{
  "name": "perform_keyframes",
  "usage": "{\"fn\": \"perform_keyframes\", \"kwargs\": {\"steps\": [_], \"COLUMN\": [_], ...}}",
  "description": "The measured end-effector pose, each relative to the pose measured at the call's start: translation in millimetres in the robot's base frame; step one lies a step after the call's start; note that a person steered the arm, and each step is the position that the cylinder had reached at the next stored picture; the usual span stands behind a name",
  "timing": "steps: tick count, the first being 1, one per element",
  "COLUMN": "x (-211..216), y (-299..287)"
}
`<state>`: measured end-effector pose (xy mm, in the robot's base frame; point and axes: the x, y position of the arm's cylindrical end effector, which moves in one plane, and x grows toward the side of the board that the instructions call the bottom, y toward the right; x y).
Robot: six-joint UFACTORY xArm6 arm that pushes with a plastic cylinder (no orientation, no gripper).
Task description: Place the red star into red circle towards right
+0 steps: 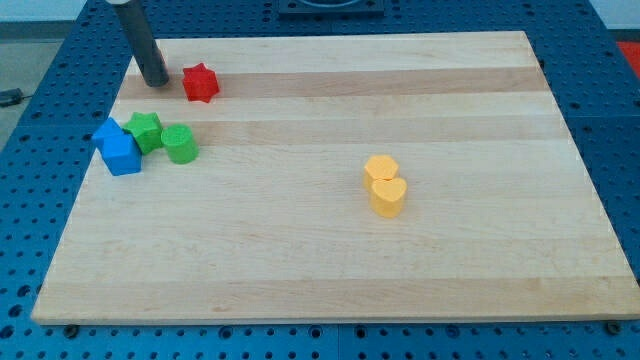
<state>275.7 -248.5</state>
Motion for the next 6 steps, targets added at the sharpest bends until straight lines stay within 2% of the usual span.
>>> {"fn": "perform_keyframes", "kwargs": {"steps": [2, 3, 4, 5, 6], "x": [-32.8, -6.0, 41.2, 70.7, 74.5], "y": [0.0, -2.5, -2.0, 26.1, 72.2]}}
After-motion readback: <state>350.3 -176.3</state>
